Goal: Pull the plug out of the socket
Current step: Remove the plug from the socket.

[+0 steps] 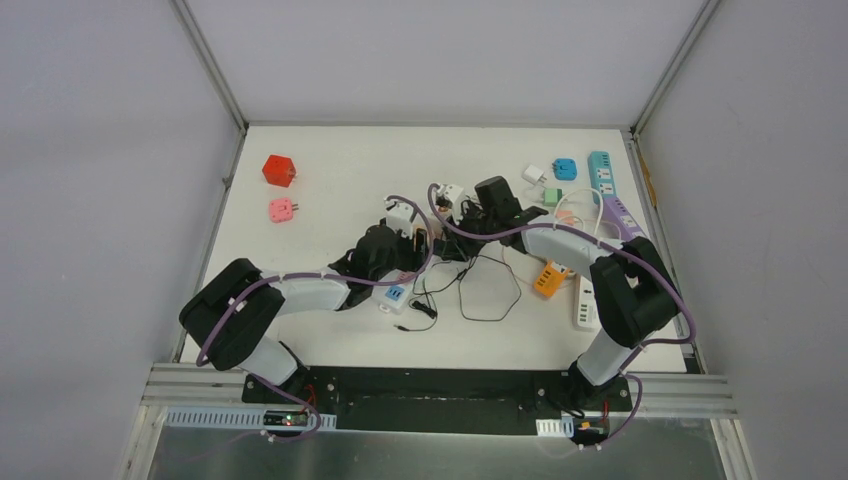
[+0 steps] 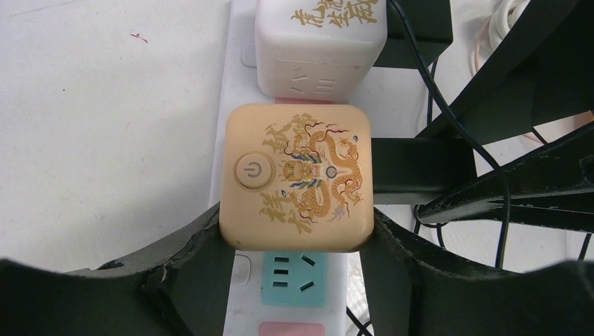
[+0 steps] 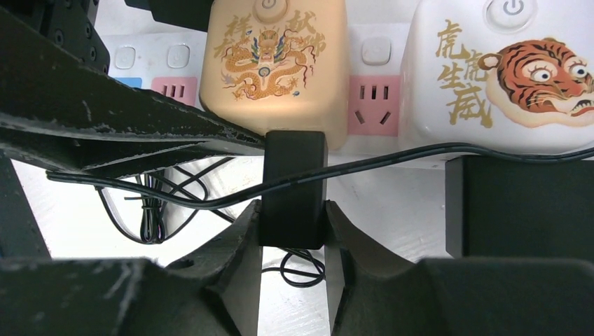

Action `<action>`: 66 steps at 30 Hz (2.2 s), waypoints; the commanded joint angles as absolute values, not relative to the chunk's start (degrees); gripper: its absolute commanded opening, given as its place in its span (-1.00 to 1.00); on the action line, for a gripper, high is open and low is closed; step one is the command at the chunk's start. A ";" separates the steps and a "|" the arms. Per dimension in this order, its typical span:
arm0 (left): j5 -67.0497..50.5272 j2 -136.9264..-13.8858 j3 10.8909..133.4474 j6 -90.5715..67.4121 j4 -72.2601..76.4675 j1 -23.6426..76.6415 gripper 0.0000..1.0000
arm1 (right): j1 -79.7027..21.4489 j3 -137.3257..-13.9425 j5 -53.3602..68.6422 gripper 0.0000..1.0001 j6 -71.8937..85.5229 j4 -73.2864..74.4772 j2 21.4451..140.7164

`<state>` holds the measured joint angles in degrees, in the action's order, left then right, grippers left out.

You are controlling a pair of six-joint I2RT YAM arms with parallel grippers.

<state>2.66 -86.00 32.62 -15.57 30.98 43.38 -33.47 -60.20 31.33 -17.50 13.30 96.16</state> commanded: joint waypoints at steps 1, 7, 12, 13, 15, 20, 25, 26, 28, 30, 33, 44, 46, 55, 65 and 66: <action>-1.76 -83.57 30.40 -20.56 27.41 43.76 -0.43 | -33.67 -62.31 30.58 -0.90 -16.79 12.04 94.81; -0.26 -80.44 29.68 -20.79 24.67 43.77 -0.04 | -33.80 -62.48 29.71 -0.98 -17.01 12.43 95.35; -1.62 -79.38 28.95 -20.03 25.32 43.73 0.16 | -33.76 -62.62 29.79 -0.99 -17.14 12.74 95.69; -2.08 -79.29 28.80 -19.84 25.40 43.68 0.21 | -33.82 -62.58 29.87 -0.99 -17.18 12.81 95.69; -2.46 -79.28 28.66 -19.71 25.55 43.68 0.29 | -33.80 -62.71 29.94 -1.00 -17.23 13.00 95.71; -3.15 -79.08 28.65 -19.45 25.32 43.52 0.41 | -33.84 -62.92 30.14 -1.00 -17.40 13.41 96.06; -2.67 -78.54 28.61 -19.43 24.82 43.37 0.43 | -33.96 -63.10 30.28 -1.00 -17.57 13.75 96.22; -2.49 -78.34 28.57 -19.42 24.87 43.34 0.43 | -33.93 -63.14 30.32 -1.00 -17.64 13.84 96.30; -2.05 -78.00 28.56 -19.28 24.82 43.26 0.43 | -33.93 -63.17 30.40 -1.00 -17.67 14.03 96.41; -1.25 -77.52 28.72 -19.11 24.57 43.09 0.43 | -33.93 -63.26 30.47 -1.00 -17.75 14.06 96.42; -0.26 -76.87 29.04 -18.90 23.81 42.58 0.37 | -33.95 -63.28 30.56 -1.00 -17.83 14.19 96.50; -2.09 -79.66 30.75 -20.20 26.79 41.75 0.37 | -34.10 -63.46 30.67 -1.00 -17.93 14.43 96.68; -2.85 -80.93 30.89 -21.18 28.30 41.75 0.37 | -34.12 -63.46 30.66 -1.00 -17.99 14.50 96.73; -1.39 -81.49 31.22 -21.88 28.96 41.70 0.10 | -34.10 -63.61 30.82 -1.00 -18.15 14.78 96.93; -1.07 -81.74 30.85 -22.28 30.22 41.74 0.43 | -34.28 -63.72 31.09 -1.00 -18.11 15.03 97.20; -0.70 -81.67 30.77 -22.13 30.38 41.73 0.44 | -34.27 -63.74 31.15 -1.00 -18.03 15.03 97.28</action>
